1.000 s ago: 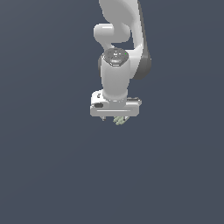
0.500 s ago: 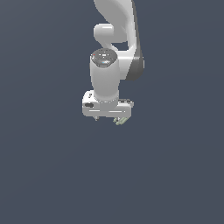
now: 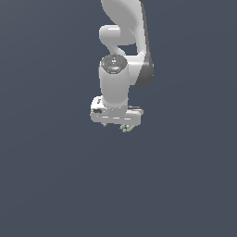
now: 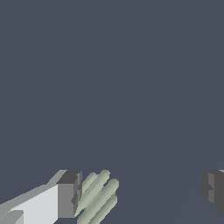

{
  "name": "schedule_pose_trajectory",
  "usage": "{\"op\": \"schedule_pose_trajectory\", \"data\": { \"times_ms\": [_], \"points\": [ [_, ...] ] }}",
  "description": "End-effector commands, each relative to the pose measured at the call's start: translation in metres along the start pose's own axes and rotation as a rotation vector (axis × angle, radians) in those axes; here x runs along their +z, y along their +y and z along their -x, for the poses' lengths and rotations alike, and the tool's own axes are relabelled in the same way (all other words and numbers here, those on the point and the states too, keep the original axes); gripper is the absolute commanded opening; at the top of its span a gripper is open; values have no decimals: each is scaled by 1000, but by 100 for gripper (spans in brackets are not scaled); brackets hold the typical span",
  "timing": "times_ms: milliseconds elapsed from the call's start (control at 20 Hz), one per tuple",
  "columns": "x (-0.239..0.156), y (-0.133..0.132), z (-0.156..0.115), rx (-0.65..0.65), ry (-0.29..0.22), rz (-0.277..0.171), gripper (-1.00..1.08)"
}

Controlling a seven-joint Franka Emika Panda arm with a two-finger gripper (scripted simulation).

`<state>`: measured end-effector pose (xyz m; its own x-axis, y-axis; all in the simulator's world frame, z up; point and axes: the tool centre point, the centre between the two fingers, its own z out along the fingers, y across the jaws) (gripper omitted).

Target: Pick up the object and move it to a goal position.

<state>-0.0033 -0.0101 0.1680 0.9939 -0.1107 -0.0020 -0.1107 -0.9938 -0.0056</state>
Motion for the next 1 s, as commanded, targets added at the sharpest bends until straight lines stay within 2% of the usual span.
{"op": "schedule_pose_trajectory", "data": {
  "times_ms": [0, 950],
  "points": [
    [6, -4, 4, 30, 0, -1, 100],
    [70, -42, 71, 426, -1, -2, 100]
  ]
}}
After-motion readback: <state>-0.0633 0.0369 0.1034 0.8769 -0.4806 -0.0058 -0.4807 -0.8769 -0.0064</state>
